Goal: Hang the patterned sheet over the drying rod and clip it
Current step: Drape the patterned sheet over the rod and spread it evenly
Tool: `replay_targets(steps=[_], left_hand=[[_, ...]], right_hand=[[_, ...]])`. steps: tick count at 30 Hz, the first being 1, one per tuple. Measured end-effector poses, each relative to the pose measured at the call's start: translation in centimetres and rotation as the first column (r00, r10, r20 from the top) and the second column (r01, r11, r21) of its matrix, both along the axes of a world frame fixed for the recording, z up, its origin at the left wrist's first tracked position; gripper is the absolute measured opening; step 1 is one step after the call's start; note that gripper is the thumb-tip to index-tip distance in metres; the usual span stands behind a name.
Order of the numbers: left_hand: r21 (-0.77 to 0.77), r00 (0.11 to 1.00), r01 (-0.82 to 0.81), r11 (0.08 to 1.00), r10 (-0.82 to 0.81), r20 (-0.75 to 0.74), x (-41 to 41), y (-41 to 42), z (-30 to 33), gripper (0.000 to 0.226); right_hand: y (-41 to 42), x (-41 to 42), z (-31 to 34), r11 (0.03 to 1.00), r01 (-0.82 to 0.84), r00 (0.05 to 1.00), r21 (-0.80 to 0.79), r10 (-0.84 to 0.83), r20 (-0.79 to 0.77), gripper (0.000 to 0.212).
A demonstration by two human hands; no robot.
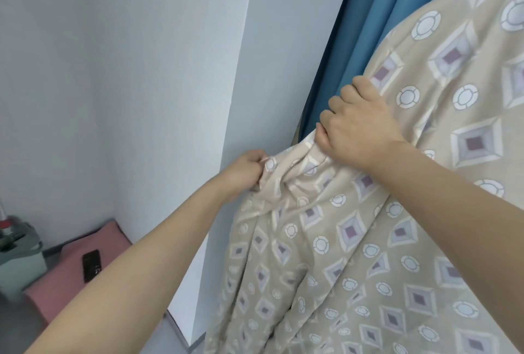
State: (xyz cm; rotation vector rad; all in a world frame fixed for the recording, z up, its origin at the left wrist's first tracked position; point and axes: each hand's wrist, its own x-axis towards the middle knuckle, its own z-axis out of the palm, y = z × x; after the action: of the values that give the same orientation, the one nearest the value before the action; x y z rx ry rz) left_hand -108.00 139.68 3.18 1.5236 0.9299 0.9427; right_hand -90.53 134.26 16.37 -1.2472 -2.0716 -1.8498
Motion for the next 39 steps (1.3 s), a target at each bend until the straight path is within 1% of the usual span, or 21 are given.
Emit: replay_targets(steps=[3, 6, 7, 8, 9, 10, 12, 13, 14, 15, 16, 18, 20, 23, 25, 27, 30, 33, 36, 38, 39], left_hand=[[0.034, 0.905, -0.364, 0.931, 0.344, 0.251, -0.7, 1.0, 3.7, 0.028], [0.203, 0.751, -0.635, 0.746, 0.533, 0.389, -0.8, 0.7, 6.1, 0.022], [0.259, 0.733, -0.668, 0.697, 0.559, 0.387, -0.8, 0.8, 5.9, 0.018], [0.305, 0.752, -0.655, 0.692, 0.554, 0.358, -0.7, 0.7, 5.6, 0.014], [0.32, 0.809, -0.587, 0.743, 0.523, 0.269, -1.0, 1.3, 4.4, 0.012], [0.273, 0.886, -0.464, 0.843, 0.439, 0.149, -1.5, 1.4, 3.5, 0.014], [0.014, 0.984, -0.132, 0.991, 0.133, -0.12, -2.4, 1.0, 1.2, 0.03], [-0.081, 0.973, 0.015, 0.997, -0.033, -0.23, -2.8, 0.3, 0.2, 0.033], [-0.11, 0.949, 0.082, 0.991, -0.111, -0.294, -2.9, -0.4, -0.4, 0.03], [-0.086, 0.948, 0.073, 0.994, -0.096, -0.304, -2.8, -1.1, -0.4, 0.026], [-0.039, 0.971, 0.012, 0.999, -0.021, -0.237, -2.6, -1.6, -0.1, 0.023], [0.013, 0.975, -0.217, 0.976, 0.216, 0.059, -2.3, -1.6, 1.3, 0.028], [0.064, 0.844, -0.468, 0.881, 0.425, 0.326, -2.6, -0.5, 3.4, 0.029], [0.056, 0.71, -0.64, 0.767, 0.562, 0.425, -3.0, -0.3, 6.3, 0.028], [-0.031, 0.783, -0.519, 0.854, 0.49, 0.383, -2.6, -0.9, 7.3, 0.022], [-0.128, 0.897, -0.268, 0.955, 0.296, 0.328, -2.4, -2.1, 7.7, 0.017], [-0.025, 0.955, -0.07, 0.997, 0.074, 0.289, -2.2, -2.0, 6.9, 0.04], [0.093, 0.982, 0.166, 0.982, -0.173, 0.075, -0.9, -2.4, 6.4, 0.028], [0.166, 0.961, 0.23, 0.959, -0.197, -0.193, 1.2, -2.0, 5.4, 0.038], [0.181, 0.977, 0.179, 0.967, -0.154, -0.146, 1.4, -1.1, 6.1, 0.033], [0.152, 0.997, 0.072, 0.986, -0.071, -0.012, 1.2, -0.5, 6.9, 0.026]], right_hand=[[-0.1, -0.4, 0.1, 1.0, 0.004, 1.0, -0.006, -0.004, 0.014, 0.032], [-0.2, -1.1, 0.2, 1.0, 0.009, 1.0, -0.024, -0.009, -0.007, 0.03], [-0.3, -1.2, 0.1, 1.0, 0.011, 1.0, -0.029, -0.012, -0.018, 0.03], [-0.3, -1.3, 0.1, 0.999, 0.018, 0.999, -0.03, -0.019, -0.028, 0.031], [-0.5, -1.3, 0.0, 0.999, 0.028, 0.999, -0.027, -0.029, -0.036, 0.032], [-0.6, -1.2, 0.0, 0.999, 0.04, 0.998, -0.022, -0.041, -0.049, 0.034], [-0.9, -1.0, -0.2, 0.997, 0.063, 0.995, -0.032, -0.066, -0.072, 0.039], [-0.9, -0.9, -0.4, 0.996, 0.076, 0.994, -0.046, -0.079, -0.073, 0.041], [-1.0, -0.8, -0.4, 0.994, 0.09, 0.993, -0.063, -0.094, -0.066, 0.043], [-1.1, -0.8, -0.5, 0.992, 0.102, 0.993, -0.076, -0.106, -0.054, 0.044], [-1.1, -0.8, -0.4, 0.99, 0.108, 0.993, -0.087, -0.112, -0.044, 0.045], [-1.4, -0.8, -0.3, 0.989, 0.105, 0.994, -0.104, -0.109, -0.032, 0.045], [-1.6, -0.9, 0.0, 0.991, 0.076, 0.997, -0.114, -0.078, -0.015, 0.041], [-2.1, -1.5, 0.2, 0.992, -0.019, 0.999, -0.124, 0.015, -0.029, 0.027], [-2.7, -1.5, 0.5, 0.989, -0.06, 0.996, -0.137, 0.049, -0.081, 0.025], [-3.5, -1.1, 1.4, 0.991, -0.049, 0.99, -0.121, 0.032, -0.137, 0.034], [-4.4, -0.2, 3.3, 0.999, 0.009, 0.983, -0.05, -0.018, -0.184, 0.037], [-4.8, 0.6, 4.7, 0.996, 0.087, 0.98, -0.005, -0.086, -0.178, 0.036], [-4.8, 0.9, 5.1, 0.99, 0.134, 0.971, -0.03, -0.138, -0.196, 0.041], [-5.0, 1.1, 5.6, 0.987, 0.161, 0.961, -0.028, -0.163, -0.221, 0.046], [-5.2, 1.2, 6.0, 0.986, 0.167, 0.956, -0.013, -0.165, -0.244, 0.047]])
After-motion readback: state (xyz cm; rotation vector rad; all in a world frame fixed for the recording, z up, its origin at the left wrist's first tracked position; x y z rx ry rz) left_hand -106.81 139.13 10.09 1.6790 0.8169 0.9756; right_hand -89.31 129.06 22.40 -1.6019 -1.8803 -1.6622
